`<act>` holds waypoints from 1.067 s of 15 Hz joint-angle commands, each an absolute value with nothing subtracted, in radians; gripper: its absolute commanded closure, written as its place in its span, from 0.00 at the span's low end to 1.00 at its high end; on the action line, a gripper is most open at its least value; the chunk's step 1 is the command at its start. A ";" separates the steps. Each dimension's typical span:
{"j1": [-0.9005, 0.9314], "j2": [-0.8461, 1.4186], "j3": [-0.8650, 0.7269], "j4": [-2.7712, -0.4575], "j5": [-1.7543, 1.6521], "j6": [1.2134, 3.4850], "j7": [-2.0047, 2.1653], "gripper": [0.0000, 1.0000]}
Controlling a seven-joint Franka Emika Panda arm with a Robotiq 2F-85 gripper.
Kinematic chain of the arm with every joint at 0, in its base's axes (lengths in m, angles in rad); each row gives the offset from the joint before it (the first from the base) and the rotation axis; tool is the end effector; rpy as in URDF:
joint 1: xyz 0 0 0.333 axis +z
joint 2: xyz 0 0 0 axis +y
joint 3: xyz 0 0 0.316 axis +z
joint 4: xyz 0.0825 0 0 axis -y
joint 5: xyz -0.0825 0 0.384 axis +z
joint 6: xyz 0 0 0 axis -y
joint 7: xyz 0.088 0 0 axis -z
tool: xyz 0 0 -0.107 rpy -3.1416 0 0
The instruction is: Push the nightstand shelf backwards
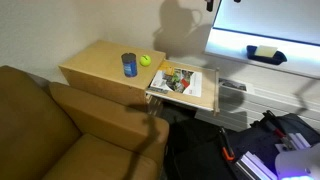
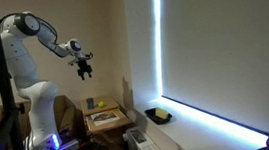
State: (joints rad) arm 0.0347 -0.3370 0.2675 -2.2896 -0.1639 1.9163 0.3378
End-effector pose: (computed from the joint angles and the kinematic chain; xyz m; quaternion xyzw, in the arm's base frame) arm 0.4278 0.1278 0.4782 0.9925 0.0037 0.0132 0.1217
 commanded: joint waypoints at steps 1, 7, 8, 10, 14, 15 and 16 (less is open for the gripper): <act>0.059 -0.334 0.246 -2.287 -0.171 1.913 0.344 0.00; 0.058 -0.317 0.221 -2.339 -0.132 1.944 0.318 0.00; 0.062 -0.314 0.199 -2.409 -0.082 1.981 0.314 0.00; 0.058 -0.294 0.155 -2.495 0.015 2.053 0.305 0.00; 0.017 -0.265 0.089 -2.723 0.123 2.292 0.367 0.00; -0.001 -0.254 0.075 -2.774 0.116 2.347 0.392 0.00; -0.026 -0.234 0.066 -2.814 0.078 2.370 0.433 0.00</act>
State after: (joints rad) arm 0.0285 -0.2520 0.0892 -2.6842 0.0941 2.2571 0.3658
